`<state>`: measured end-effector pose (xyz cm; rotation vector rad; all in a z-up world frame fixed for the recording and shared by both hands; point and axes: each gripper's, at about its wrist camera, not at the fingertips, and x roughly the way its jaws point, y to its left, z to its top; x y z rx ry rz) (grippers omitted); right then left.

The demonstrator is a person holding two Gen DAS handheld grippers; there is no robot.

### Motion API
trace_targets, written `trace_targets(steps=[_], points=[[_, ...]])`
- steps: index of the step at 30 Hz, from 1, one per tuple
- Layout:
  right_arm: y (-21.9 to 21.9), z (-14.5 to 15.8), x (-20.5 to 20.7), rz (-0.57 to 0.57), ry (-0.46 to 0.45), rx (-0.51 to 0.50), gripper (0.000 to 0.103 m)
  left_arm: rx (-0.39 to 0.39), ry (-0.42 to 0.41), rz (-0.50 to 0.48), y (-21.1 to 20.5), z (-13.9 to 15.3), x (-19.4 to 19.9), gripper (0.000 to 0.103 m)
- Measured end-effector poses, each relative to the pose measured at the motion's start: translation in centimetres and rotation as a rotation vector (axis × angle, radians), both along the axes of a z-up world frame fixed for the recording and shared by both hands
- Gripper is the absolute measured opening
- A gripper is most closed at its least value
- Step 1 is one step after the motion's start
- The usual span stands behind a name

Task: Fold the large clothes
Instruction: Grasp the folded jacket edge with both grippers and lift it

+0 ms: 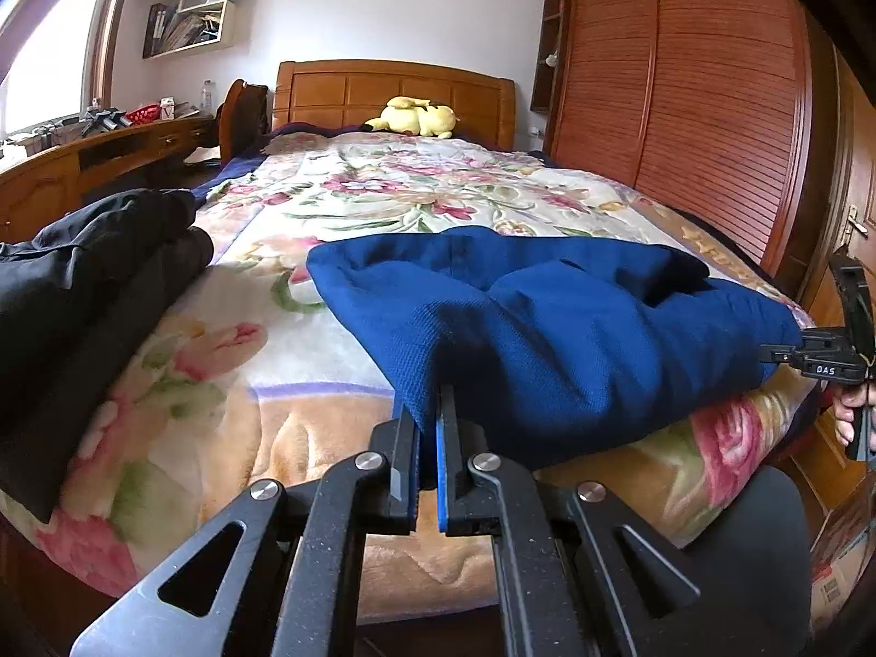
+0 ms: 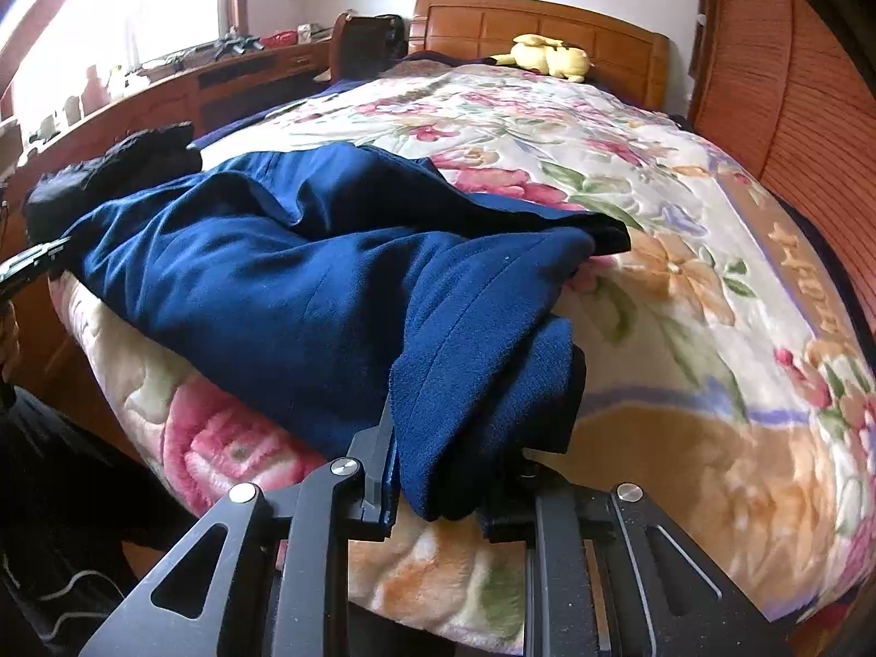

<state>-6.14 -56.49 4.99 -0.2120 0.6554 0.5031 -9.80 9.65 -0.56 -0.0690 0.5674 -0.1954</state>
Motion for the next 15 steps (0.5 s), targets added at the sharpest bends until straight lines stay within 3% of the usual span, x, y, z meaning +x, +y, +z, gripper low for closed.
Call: trace_targets(steps=[8,12,15], points=[[0.1,-0.4,-0.5,-0.027,0.000,-0.018,0.028,0.008,0.003,0.010,-0.2,0.0,0.1,0.004],[0.0,0.2,-0.5,-0.049,0.009,-0.028,0.034,0.021,0.011,0.020,-0.4,-0.5,0.2,0.004],[0.0,0.5,-1.0,-0.077,0.000,-0.046,0.046,0.033,0.015,0.020,-0.5,-0.6,0.0,0.004]])
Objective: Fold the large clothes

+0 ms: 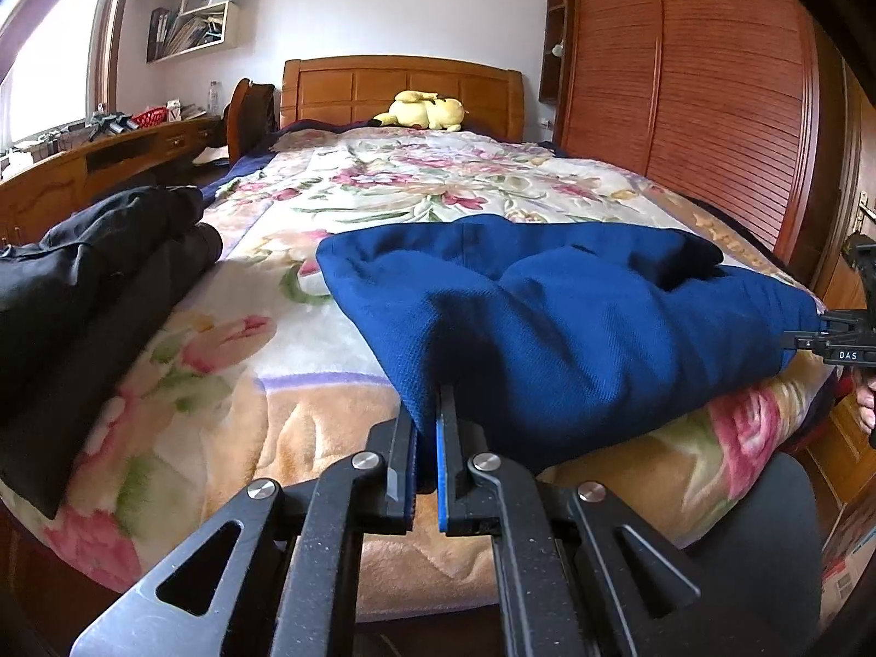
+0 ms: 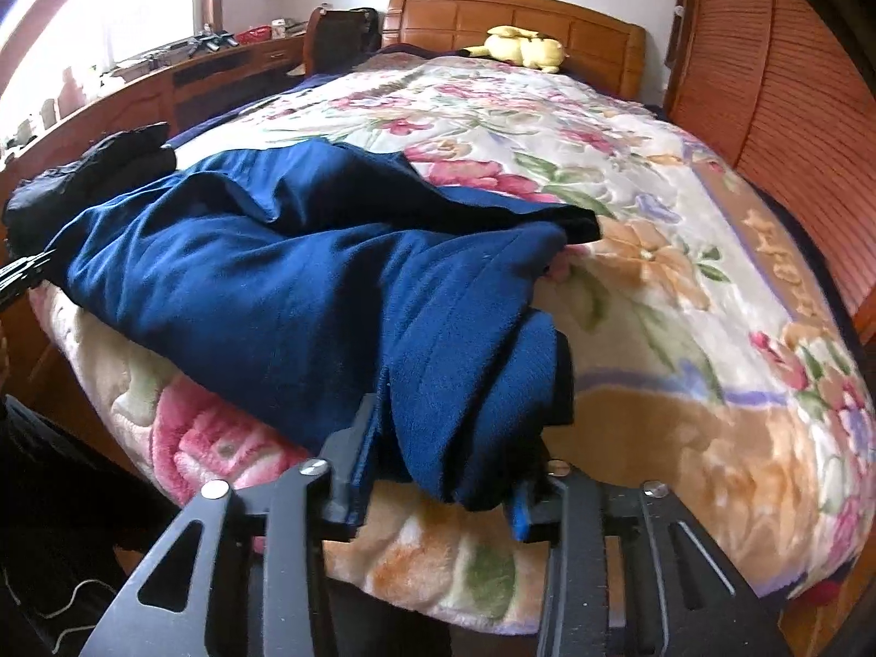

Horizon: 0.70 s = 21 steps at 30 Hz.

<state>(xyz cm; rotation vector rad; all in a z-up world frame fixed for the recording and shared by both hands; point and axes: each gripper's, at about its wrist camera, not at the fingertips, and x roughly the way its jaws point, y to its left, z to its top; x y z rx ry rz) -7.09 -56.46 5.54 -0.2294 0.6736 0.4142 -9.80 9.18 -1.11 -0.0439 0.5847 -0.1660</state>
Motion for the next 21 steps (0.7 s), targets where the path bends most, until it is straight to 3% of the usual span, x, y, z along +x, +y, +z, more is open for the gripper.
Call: trace_targets(steps=[4,10,15,18,20,21], points=[[-0.8,0.7,-0.3,-0.037,-0.009,0.024,0.058,0.003,-0.001,0.012,0.1,0.2,-0.2,0.009],[-1.0,2.9,-1.1,-0.007,-0.065,0.069,0.059,0.014,-0.018,0.022,0.3,0.5,-1.1,0.012],[1.0,4.4,-0.4,0.015,-0.104,0.036,0.059,0.000,-0.040,0.038,0.7,1.3,-1.8,0.014],[2.2,5.4,0.2,0.019,-0.131,0.035,0.059,0.006,-0.071,0.042,0.7,2.1,-2.5,0.024],[2.5,6.1,0.5,0.023,-0.150,0.047,0.059,0.000,-0.086,0.034,0.8,2.3,-3.0,0.040],[2.6,6.4,0.5,0.028,-0.156,0.058,0.059,-0.002,-0.085,0.029,0.9,2.4,-3.0,0.040]])
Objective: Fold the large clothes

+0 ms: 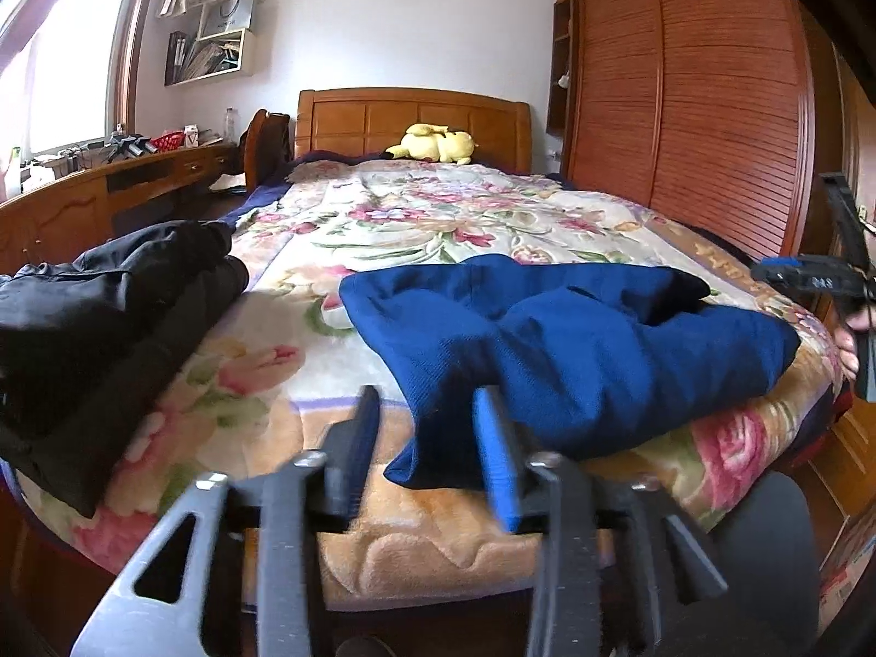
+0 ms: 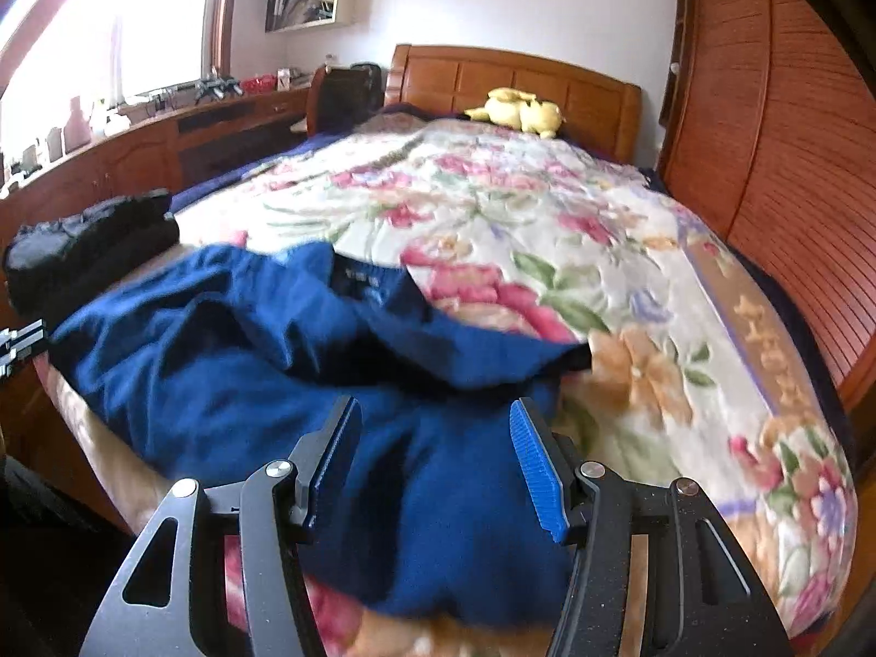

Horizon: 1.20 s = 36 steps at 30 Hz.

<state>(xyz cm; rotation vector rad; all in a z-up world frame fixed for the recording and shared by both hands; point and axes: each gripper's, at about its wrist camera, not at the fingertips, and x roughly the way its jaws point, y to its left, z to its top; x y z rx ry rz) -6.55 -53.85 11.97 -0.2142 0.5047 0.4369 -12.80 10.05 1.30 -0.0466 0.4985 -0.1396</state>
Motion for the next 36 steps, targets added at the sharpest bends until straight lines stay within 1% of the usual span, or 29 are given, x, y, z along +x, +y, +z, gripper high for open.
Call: trace_targets(steps=[2,3,4,5,11,17,20,23,24,25,26,27,28,30,33,36], points=[[0.3,0.2,0.4,0.012,-0.003,0.000,0.059,-0.003,0.007,-0.010,0.1,0.1,0.1,0.043],[0.7,0.3,0.6,0.018,-0.005,-0.011,0.059,-0.003,0.008,-0.012,0.1,0.2,0.2,0.049],[1.1,0.1,0.8,0.026,-0.004,-0.021,0.059,-0.006,0.004,-0.014,0.1,0.2,0.2,0.069],[1.7,0.0,1.1,0.040,0.001,-0.033,0.059,-0.010,-0.003,-0.018,0.0,0.3,0.2,0.081],[4.5,-1.2,3.7,0.098,0.049,-0.108,0.059,0.010,-0.034,-0.003,-0.5,0.6,0.4,0.081],[6.5,-1.5,7.2,0.136,0.098,-0.171,0.059,-0.013,-0.038,0.013,0.0,0.8,1.2,0.081],[7.6,-1.8,8.8,0.149,0.113,-0.214,0.059,-0.013,-0.049,0.012,0.0,0.9,1.4,0.081],[8.6,-2.2,10.2,0.150,0.108,-0.261,0.058,-0.012,-0.049,0.016,0.2,0.8,1.8,0.081],[8.9,-2.2,10.5,0.159,0.103,-0.271,0.046,-0.014,-0.047,0.014,0.2,0.8,2.0,0.081],[9.3,-2.2,10.7,0.174,0.097,-0.284,0.031,-0.015,-0.047,0.011,0.2,0.8,2.2,0.081],[9.6,-2.2,11.0,0.181,0.090,-0.299,0.025,-0.015,-0.047,0.010,0.2,0.9,2.3,0.081],[9.8,-2.3,11.3,0.189,0.088,-0.304,0.014,-0.012,-0.047,0.011,0.2,0.9,2.4,0.081],[9.9,-2.2,11.7,0.195,0.085,-0.306,0.010,-0.011,-0.048,0.018,0.2,0.9,2.6,0.081],[10.2,-1.7,12.7,0.191,0.070,-0.304,0.008,-0.016,-0.049,0.020,0.4,1.0,2.7,0.081],[10.5,-0.9,14.4,0.167,0.049,-0.286,0.008,-0.027,-0.046,0.021,0.4,0.9,3.0,0.081],[11.9,-0.3,16.8,0.141,0.031,-0.290,0.008,-0.020,-0.039,0.022,0.3,0.7,3.2,0.081]])
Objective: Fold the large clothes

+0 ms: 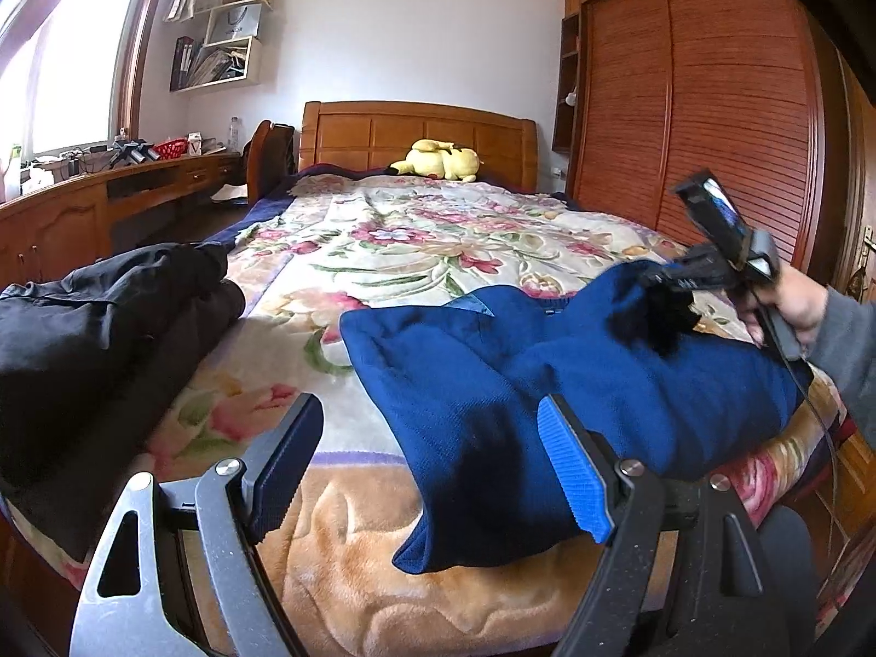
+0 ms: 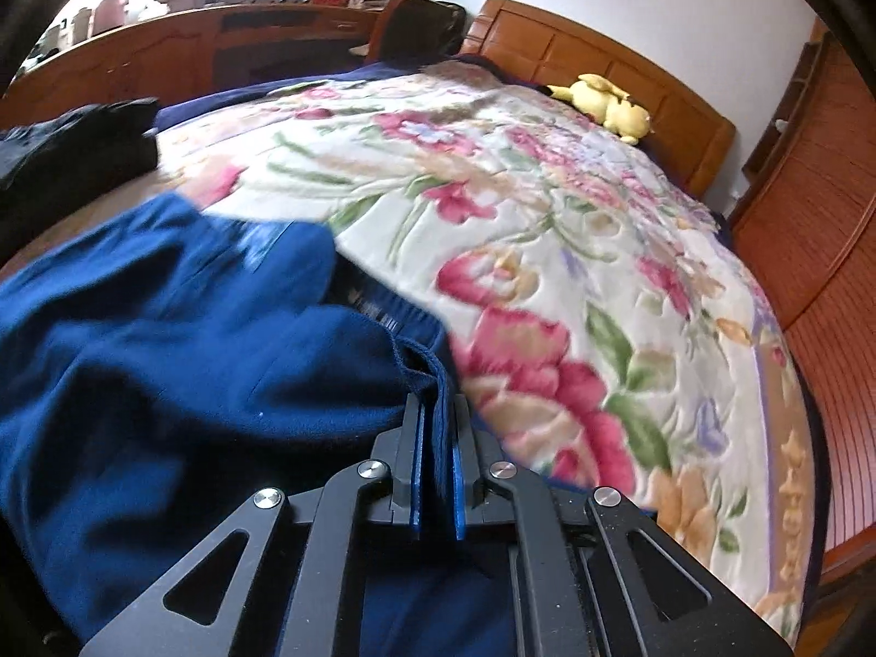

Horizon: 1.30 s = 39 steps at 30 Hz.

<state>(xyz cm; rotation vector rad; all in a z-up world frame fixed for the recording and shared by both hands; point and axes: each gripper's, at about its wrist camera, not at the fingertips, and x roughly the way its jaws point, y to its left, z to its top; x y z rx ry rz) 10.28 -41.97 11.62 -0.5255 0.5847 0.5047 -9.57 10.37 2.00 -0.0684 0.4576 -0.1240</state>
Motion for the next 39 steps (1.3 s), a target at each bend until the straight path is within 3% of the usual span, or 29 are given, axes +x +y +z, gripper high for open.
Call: trace_targets(steps=[5,6,7,9,12,18,20,25,36,38,39], points=[[3.3,-1.1,3.5,-0.054,0.003,-0.066,0.010,0.012,0.017,0.008,0.0,-0.5,0.3,0.081],[3.8,-1.6,4.1,-0.079,0.021,-0.081,0.020,0.013,0.019,0.011,0.0,-0.7,0.4,0.081],[4.3,-2.1,4.7,-0.105,0.042,-0.097,0.037,0.012,0.021,0.015,0.2,-0.8,0.5,0.081],[5.1,-2.9,5.4,-0.145,0.048,-0.126,0.054,0.007,0.034,0.023,0.5,-1.0,0.8,0.081],[5.2,-2.2,5.2,-0.157,0.016,-0.087,0.065,-0.007,0.023,0.025,0.8,-1.1,0.8,0.081],[5.9,0.6,2.1,-0.094,-0.078,0.057,0.066,-0.025,0.022,0.017,1.2,-1.1,1.3,0.081],[7.2,0.6,1.2,-0.022,-0.042,0.073,0.066,-0.024,0.020,0.012,1.1,-1.1,1.3,0.081],[12.2,-1.7,-0.2,0.134,0.049,0.026,0.066,-0.012,0.028,0.014,1.0,-1.2,1.5,0.081],[18.8,-7.8,3.4,0.210,0.183,-0.132,0.065,-0.016,0.044,0.019,1.5,-1.5,1.6,0.081],[19.0,-8.1,3.6,0.218,0.179,-0.134,0.057,-0.013,0.043,0.018,1.6,-1.6,1.6,0.081],[18.9,-8.0,3.6,0.219,0.179,-0.140,0.045,-0.011,0.043,0.018,1.6,-1.5,1.5,0.081]])
